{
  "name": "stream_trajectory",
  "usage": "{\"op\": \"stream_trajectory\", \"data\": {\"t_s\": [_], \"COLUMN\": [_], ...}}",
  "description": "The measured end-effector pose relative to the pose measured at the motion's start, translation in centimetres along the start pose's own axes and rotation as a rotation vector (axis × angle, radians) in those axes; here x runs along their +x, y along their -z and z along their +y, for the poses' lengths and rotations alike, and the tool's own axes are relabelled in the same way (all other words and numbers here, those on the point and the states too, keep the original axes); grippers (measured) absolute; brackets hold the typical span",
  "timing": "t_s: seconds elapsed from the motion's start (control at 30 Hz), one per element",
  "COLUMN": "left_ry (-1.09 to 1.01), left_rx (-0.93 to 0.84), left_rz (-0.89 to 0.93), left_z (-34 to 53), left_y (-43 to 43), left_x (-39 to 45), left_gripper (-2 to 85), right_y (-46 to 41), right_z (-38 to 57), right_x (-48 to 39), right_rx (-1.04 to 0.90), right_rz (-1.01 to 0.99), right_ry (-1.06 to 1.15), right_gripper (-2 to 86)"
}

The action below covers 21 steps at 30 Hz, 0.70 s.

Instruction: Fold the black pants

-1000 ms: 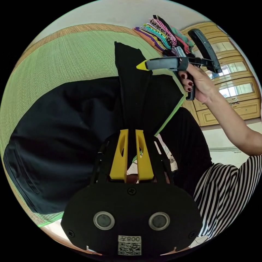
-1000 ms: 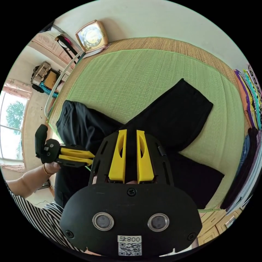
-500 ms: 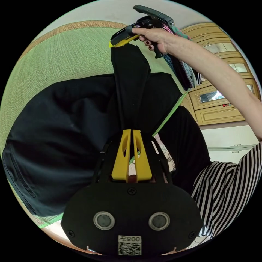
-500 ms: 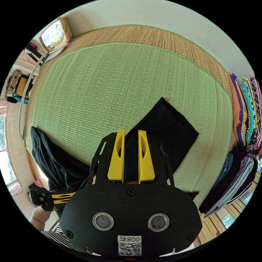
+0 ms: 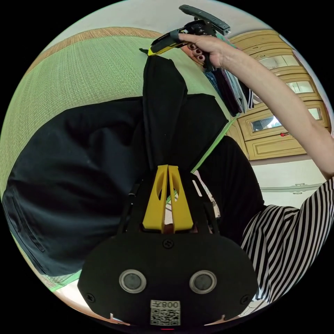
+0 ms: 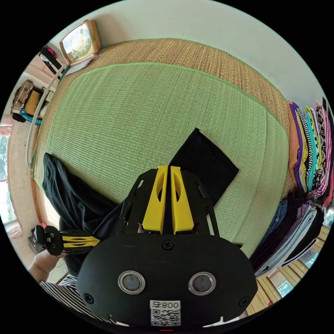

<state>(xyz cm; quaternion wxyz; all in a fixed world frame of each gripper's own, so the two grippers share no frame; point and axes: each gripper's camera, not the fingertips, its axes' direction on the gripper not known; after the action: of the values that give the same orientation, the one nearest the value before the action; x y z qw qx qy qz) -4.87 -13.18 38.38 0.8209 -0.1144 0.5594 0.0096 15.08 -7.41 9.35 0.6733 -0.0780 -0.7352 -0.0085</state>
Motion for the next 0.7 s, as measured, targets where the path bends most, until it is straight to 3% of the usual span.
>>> {"op": "stream_trajectory", "data": {"t_s": [0.2, 0.43, 0.53, 0.7], "left_ry": [-0.069, -0.105, -0.095, -0.046], "left_rx": [0.041, 0.256, 0.192, 0.0], "left_rz": [-0.021, -0.14, -0.189, -0.11], "left_z": [0.0, -1.1, -3.3, -4.5], "left_y": [-1.7, -2.4, -5.8, -13.1], "left_x": [1.4, 3.3, 3.0, 1.9], "left_gripper": [0.6, 5.2, 5.0, 0.9], "right_y": [13.5, 23.0, 25.5, 28.1], "right_z": [9.8, 23.0, 27.5, 34.2], "right_x": [5.3, 9.3, 10.4, 12.8], "right_rx": [0.205, 0.356, 0.394, 0.418], "right_rz": [-0.158, -0.292, -0.327, -0.39], "right_ry": [-0.057, -0.158, -0.211, -0.295], "right_gripper": [1.0, 0.7, 0.6, 0.6]}}
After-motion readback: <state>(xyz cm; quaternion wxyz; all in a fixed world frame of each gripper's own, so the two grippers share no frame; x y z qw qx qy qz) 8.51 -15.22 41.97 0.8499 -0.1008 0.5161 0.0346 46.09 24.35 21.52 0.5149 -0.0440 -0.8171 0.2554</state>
